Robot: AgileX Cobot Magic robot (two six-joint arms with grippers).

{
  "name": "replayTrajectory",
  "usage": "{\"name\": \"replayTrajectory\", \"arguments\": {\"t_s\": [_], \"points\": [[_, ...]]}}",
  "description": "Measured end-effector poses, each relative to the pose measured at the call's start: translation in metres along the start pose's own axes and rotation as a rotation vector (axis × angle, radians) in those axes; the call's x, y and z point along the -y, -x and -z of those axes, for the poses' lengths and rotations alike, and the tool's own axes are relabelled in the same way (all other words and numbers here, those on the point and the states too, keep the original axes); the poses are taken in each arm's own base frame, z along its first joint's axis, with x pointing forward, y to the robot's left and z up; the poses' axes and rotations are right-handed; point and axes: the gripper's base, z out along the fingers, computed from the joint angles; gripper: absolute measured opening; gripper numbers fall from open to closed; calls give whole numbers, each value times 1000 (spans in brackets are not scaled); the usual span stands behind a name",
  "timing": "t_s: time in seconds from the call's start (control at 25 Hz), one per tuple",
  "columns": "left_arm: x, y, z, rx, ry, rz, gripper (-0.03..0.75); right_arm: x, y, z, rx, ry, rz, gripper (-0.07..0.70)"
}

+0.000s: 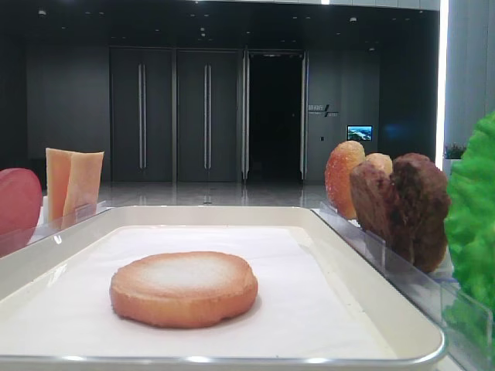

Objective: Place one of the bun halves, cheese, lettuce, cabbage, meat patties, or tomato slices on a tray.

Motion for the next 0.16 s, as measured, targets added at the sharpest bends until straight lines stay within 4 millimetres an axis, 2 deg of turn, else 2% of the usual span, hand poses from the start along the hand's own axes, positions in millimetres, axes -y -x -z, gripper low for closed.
{"name": "replayTrajectory", "arguments": {"t_s": [0.16], "points": [[0,0,0,0,0,0,534,0,0,0,0,0,0,344]]}}
